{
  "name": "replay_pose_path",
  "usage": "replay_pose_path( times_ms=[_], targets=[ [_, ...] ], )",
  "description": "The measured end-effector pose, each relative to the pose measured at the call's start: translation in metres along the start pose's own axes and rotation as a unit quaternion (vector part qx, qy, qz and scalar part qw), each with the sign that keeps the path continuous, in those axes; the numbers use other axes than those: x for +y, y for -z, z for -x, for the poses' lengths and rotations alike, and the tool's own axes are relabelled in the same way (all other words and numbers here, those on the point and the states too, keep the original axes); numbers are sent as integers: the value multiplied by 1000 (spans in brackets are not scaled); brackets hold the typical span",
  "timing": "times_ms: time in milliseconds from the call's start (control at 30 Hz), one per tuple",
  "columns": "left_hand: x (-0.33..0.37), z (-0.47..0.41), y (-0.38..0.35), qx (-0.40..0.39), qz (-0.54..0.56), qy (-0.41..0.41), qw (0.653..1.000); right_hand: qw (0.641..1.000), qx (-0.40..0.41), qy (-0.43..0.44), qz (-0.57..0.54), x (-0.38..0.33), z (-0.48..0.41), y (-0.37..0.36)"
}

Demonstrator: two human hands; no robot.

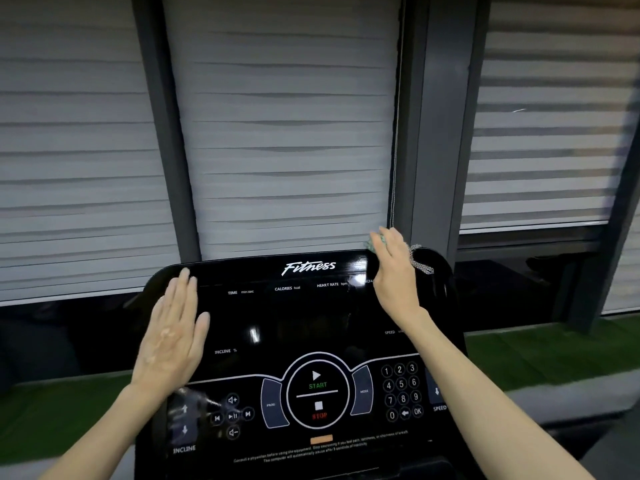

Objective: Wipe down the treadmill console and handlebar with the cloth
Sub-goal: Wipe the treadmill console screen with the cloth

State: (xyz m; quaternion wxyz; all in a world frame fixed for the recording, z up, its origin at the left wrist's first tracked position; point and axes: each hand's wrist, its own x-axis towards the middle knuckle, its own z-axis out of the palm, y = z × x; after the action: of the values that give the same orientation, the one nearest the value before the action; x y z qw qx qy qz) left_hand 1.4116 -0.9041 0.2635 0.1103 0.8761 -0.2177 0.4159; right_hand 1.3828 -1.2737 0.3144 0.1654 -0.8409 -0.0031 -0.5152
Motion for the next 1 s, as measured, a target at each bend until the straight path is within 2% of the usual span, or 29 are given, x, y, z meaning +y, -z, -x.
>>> replay_pose_path(
  times_ms=[133, 233, 333, 567, 733, 800, 867, 1000],
  targets=[
    [34, -30, -1, -1, -11, -77, 997, 997, -26, 68, -22, -56, -2, -26],
    [51, -43, -8, -17, -19, -57, 998, 992, -49, 113, -35, -76, -2, -33],
    [53, -44, -12, -24, -22, -43, 999, 989, -48, 136, -30, -56, -5, -22],
    [56, -41, -12, -25, -6, -39, 999, 1000, 10, -8, 13, 50, 0, 27],
    [56, -42, -10, -30, 5, -38, 999, 990, 80, -114, 11, 44, 3, 26],
    [58, -42, -11, -34, 7, -36, 999, 993, 86, -77, 6, 30, 5, 14],
    [59, -42, -10, -37, 9, -33, 999, 998, 61, -21, -7, 5, 8, -1],
    [60, -41, -7, -48, 4, -29, 998, 998, 1, 22, -53, -67, 16, -28]
  ],
)
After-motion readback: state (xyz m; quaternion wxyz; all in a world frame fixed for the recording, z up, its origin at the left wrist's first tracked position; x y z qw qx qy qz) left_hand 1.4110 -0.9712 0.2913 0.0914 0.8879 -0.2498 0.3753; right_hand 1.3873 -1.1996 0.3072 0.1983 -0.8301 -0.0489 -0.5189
